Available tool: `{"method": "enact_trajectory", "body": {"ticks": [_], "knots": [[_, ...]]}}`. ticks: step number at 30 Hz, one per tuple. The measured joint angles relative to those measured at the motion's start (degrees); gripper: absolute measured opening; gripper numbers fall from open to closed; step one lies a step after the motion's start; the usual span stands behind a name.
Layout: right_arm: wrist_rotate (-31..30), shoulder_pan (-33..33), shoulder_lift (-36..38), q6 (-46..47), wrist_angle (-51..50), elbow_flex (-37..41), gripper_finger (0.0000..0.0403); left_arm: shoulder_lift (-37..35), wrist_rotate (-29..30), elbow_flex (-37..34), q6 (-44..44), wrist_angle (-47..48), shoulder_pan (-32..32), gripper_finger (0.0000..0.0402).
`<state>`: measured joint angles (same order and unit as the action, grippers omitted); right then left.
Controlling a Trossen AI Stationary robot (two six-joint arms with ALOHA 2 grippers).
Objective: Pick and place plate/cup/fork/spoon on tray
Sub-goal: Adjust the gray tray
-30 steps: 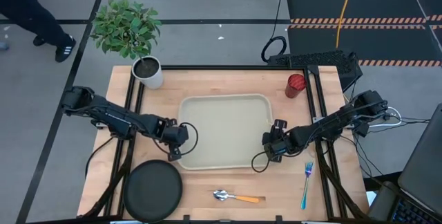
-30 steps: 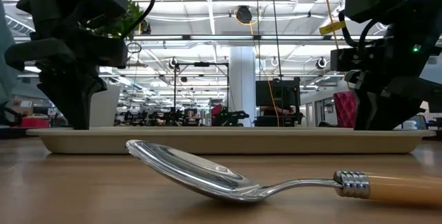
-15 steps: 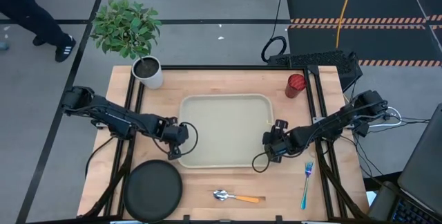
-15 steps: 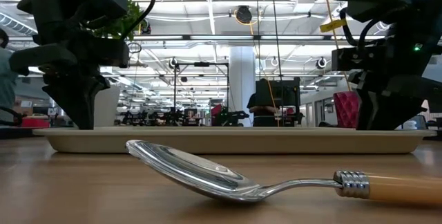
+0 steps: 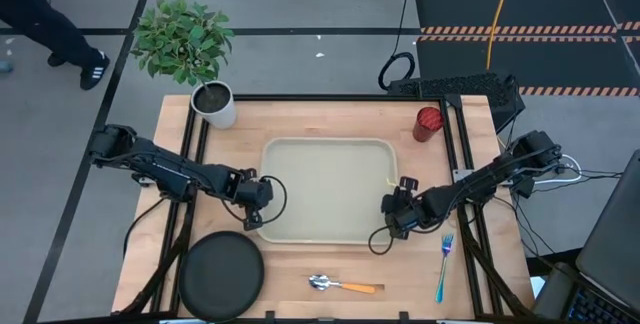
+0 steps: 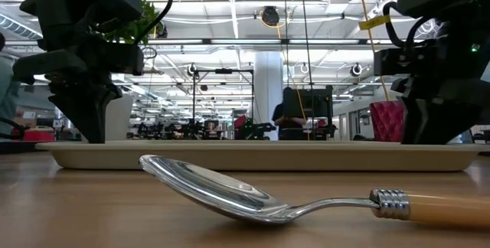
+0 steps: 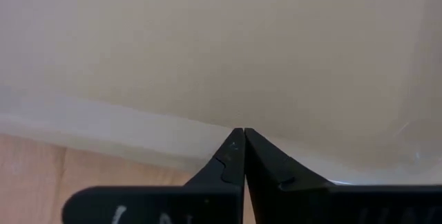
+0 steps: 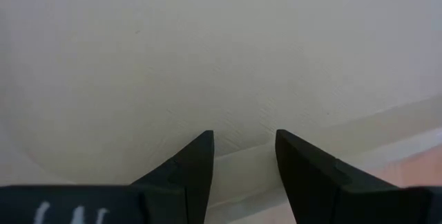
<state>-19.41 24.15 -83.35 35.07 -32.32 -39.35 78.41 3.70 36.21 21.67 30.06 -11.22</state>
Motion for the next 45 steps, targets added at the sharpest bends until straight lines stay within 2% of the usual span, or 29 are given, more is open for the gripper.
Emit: {"method": "enact_trajectory", "body": {"ticks": [10, 16, 21, 26, 38, 45], "knots": [[0.52, -0.03, 0.78, -1.37, -0.03, 0.08, 0.0148, 0.00, -0.66, -0.02, -0.05, -0.26, -0.04, 0.0027], [1.55, -0.01, 5.65, -1.50, 0.48, 0.22, 0.0148, -0.23, -3.05, -0.07, -2.03, 0.32, -0.07, 0.0026], [-1.07, -0.03, 9.31, -1.70, 0.17, 0.22, 0.0148, -1.16, -3.21, -0.13, -0.96, 0.24, -0.09, 0.0026], [-2.89, -0.07, 9.81, -1.88, 0.31, 0.28, 0.0148, -1.22, -3.06, -0.13, 0.51, -0.06, -0.09, 0.0026], [-5.11, -0.18, 9.90, -1.16, 6.88, 8.16, 0.0148, -1.22, -2.91, -0.11, 1.14, -1.46, -0.04, 0.0026], [-5.97, -0.59, 10.70, -3.38, 6.39, 8.39, 0.0148, -1.23, -6.32, -0.09, 1.42, -1.73, -0.04, 0.0026]]}}
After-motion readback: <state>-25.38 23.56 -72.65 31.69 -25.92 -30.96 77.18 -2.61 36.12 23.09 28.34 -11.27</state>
